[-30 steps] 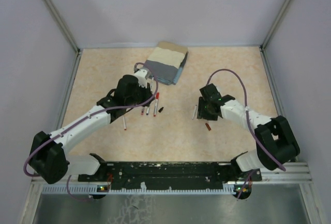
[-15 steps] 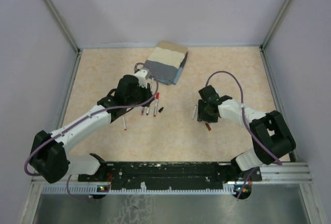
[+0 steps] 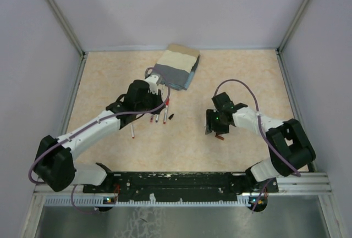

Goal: Insert the pens into the pen caps
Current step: Pick up the pen cap from the center of the board.

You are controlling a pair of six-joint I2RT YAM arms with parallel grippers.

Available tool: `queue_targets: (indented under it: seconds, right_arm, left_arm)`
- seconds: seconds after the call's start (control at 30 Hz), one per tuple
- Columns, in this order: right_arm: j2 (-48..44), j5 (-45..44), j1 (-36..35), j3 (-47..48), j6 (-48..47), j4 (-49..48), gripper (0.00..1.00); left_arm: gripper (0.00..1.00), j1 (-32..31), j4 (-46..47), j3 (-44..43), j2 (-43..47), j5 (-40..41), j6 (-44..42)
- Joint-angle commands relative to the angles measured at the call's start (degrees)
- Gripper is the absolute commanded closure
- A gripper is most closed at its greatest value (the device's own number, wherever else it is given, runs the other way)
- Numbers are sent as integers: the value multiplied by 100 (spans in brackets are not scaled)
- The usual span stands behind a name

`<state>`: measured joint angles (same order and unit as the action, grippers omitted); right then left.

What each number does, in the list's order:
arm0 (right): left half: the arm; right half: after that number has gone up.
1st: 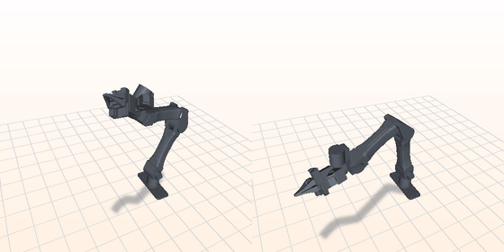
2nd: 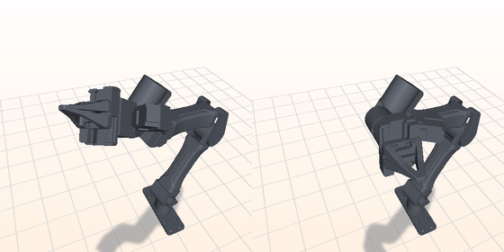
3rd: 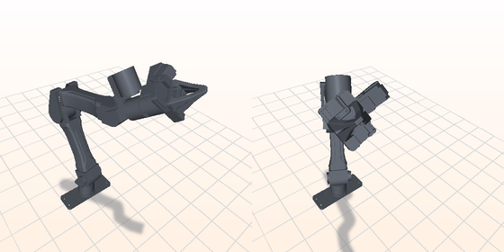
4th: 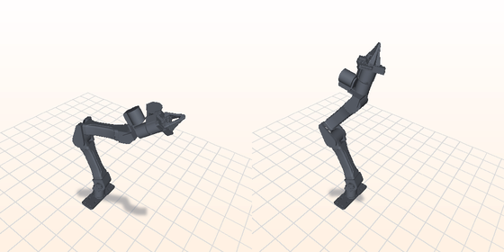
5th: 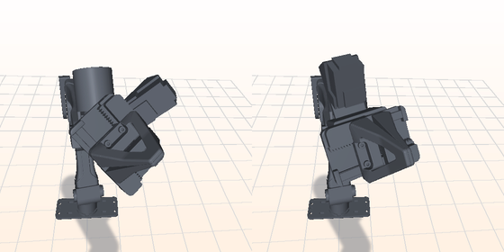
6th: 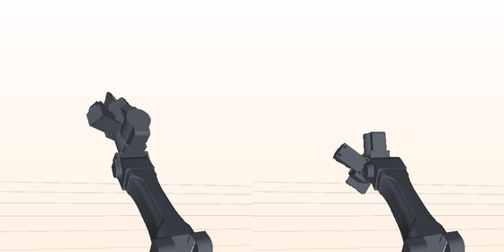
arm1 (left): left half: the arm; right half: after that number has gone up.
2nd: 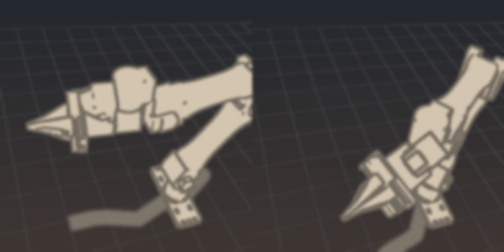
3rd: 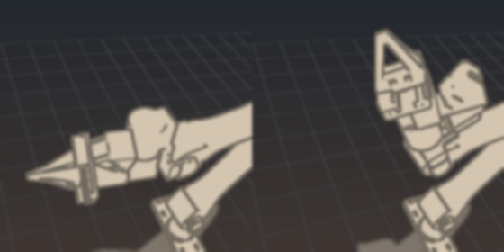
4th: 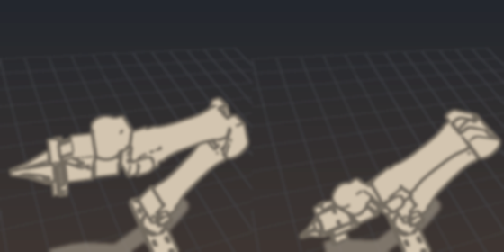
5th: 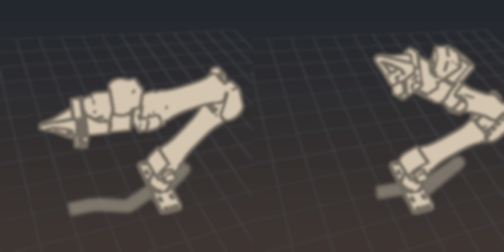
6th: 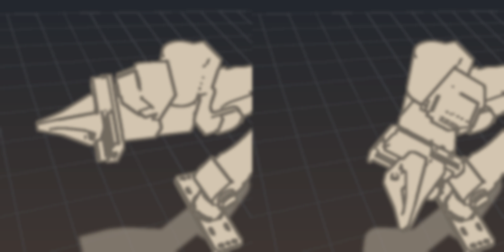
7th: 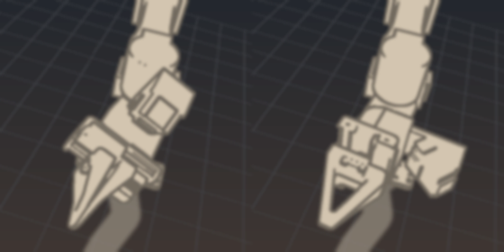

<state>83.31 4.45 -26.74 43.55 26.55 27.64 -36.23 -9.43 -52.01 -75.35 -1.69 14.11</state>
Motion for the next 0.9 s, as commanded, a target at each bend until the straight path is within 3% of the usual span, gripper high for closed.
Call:
queue_targets:
  seconds: [0.0,0.37,0.5,0.7,0.87]
  right_arm:
    - [-114,514,28,-101,-161,282,46]
    - [-309,-76,-318,-282,225,1021,43]
    - [-912,-316,-358,-335,580,834,43]
    - [-1824,-1259,-358,-386,1348,791,43]
    - [-1766,-1789,-349,-492,1551,1142,44]
  left_arm:
    - [100,28,21,-44,-118,-181,37]
    - [100,26,53,-15,-294,-313,66]
    - [100,34,70,-29,-296,-304,49]
    - [100,37,71,-64,-305,-348,24]
    - [100,35,82,-74,-296,-362,47]
